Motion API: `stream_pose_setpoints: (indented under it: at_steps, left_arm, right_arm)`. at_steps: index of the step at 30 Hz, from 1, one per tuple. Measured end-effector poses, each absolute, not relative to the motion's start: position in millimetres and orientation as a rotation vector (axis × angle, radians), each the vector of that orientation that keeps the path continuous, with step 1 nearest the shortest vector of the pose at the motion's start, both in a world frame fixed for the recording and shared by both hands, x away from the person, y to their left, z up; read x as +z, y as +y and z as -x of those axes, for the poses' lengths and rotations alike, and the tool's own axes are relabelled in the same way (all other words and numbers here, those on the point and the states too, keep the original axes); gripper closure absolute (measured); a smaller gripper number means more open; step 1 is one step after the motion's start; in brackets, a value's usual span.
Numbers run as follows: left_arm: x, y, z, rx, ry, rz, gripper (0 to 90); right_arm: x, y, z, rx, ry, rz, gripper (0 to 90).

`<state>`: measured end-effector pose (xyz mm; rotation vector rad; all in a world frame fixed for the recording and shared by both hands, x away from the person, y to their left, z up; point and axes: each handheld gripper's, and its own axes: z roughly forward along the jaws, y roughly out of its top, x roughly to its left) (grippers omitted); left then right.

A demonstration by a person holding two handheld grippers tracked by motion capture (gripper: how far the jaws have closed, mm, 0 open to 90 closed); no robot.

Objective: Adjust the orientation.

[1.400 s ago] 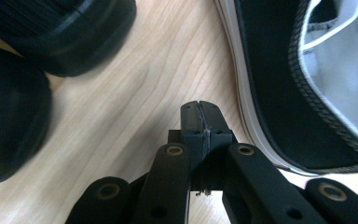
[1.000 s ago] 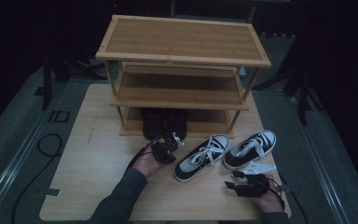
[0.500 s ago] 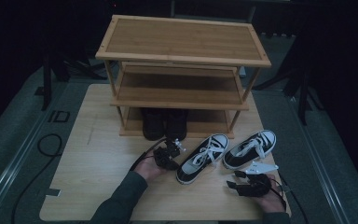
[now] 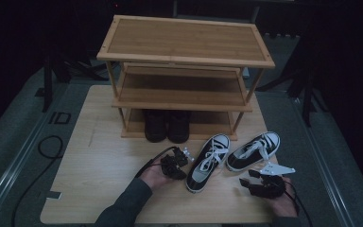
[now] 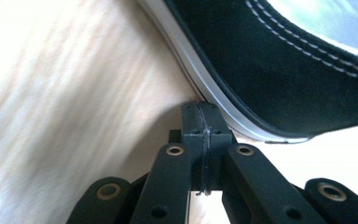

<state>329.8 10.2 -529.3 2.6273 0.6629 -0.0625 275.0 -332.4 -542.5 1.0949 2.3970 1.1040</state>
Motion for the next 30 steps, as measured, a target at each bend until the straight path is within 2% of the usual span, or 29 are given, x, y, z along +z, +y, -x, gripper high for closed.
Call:
stream_pose_setpoints:
  at_steps: [13, 30]
  left_arm:
    - [-530, -9, -314, -0.106, 0.565, -2.648, 90.0]
    - [-515, 35, -330, 0.027, 0.722, -2.612, 83.0]
  right_arm:
    - [-528, -352, -279, 1.067, 2.302, -1.204, 42.6]
    - [-494, -348, -312, 0.976, 2.217, -1.301, 43.0]
